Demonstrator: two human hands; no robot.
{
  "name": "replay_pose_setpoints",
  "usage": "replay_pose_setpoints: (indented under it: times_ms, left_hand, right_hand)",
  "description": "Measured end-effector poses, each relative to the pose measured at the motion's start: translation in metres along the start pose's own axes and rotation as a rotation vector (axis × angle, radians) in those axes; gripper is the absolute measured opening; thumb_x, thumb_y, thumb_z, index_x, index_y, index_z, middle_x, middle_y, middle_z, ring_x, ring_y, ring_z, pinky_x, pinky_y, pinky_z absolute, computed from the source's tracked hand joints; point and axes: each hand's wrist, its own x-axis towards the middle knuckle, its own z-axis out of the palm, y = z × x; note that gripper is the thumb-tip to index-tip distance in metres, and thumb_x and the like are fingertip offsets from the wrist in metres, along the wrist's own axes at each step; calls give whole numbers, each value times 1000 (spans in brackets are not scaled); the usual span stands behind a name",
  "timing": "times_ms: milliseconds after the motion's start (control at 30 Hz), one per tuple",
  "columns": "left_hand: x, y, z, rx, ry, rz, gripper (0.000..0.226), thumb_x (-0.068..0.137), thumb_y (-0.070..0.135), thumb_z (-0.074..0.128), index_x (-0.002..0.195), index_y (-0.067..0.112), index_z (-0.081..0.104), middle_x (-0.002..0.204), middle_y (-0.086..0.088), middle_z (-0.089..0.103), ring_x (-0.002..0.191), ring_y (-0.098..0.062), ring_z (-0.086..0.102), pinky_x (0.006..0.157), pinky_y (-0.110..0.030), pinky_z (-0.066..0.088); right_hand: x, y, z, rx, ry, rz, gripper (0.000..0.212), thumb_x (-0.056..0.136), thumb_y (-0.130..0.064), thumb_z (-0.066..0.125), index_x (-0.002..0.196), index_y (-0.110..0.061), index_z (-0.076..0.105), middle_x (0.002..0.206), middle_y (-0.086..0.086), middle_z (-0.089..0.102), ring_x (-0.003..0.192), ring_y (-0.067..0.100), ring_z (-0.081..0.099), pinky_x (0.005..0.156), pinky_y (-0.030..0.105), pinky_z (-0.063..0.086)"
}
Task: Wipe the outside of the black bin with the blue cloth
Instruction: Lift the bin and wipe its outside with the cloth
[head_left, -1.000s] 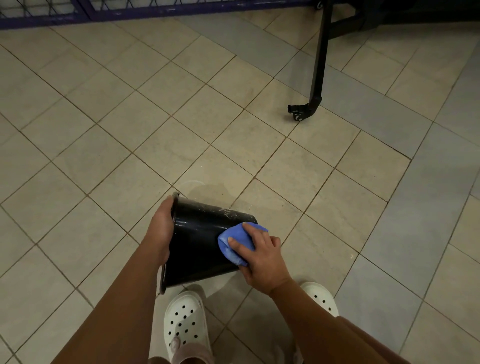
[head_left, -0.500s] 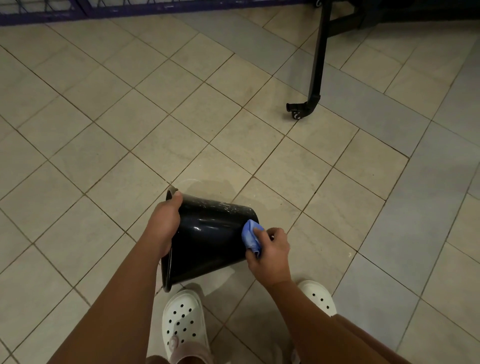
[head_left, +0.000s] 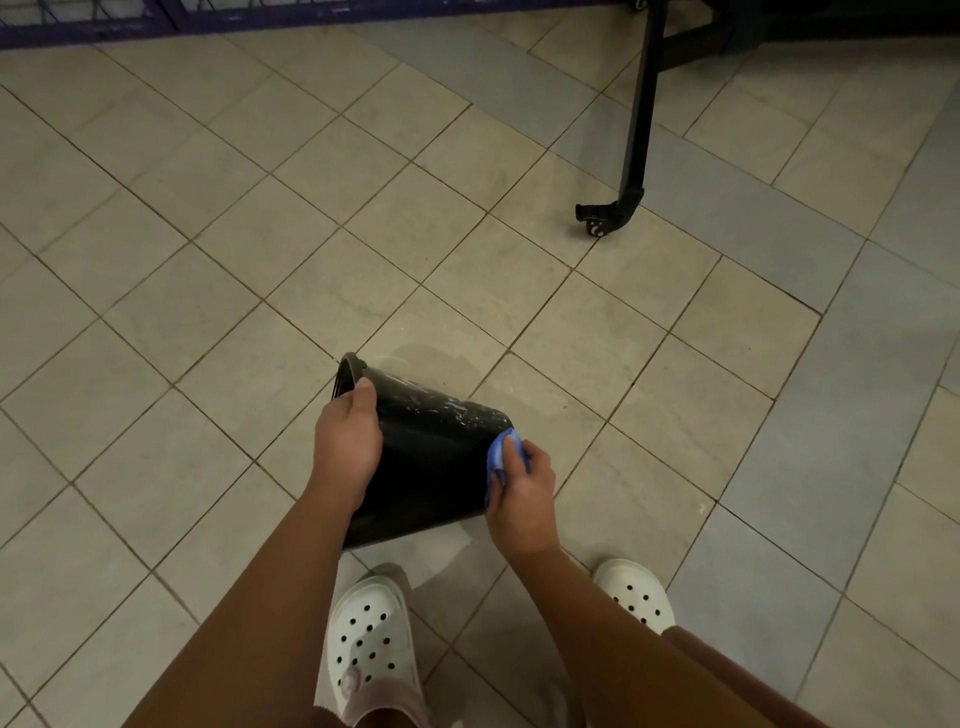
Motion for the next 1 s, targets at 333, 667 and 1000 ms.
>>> replay_pose_setpoints:
  times_ms: [333, 667, 1000]
  left_hand:
    - [1, -5, -3, 96, -9, 78, 41, 102, 39, 33, 91, 10, 61, 87, -15, 63, 71, -16, 55, 65, -27, 42]
    - [3, -3, -1, 173, 8, 142, 40, 103, 36, 32, 94, 10, 60, 88, -8, 62, 77, -14, 55, 70, -31, 41]
    - [2, -2, 0, 203, 24, 192, 43, 104, 35, 32, 94, 5, 62, 81, -3, 61, 75, -9, 54, 69, -30, 39]
  right_hand:
    - [9, -11, -1, -123, -53, -109, 70, 84, -3, 60, 145, -17, 28, 148, 13, 28, 134, 27, 29, 111, 32, 29]
    - [-11, -24, 12, -151, 4, -108, 74, 80, -2, 65, 144, -10, 29, 146, 16, 35, 132, 30, 36, 109, 38, 35]
    - [-7, -22, 4, -143, -59, 33, 69, 87, -3, 55, 147, -9, 21, 150, 11, 28, 135, 25, 29, 112, 29, 24]
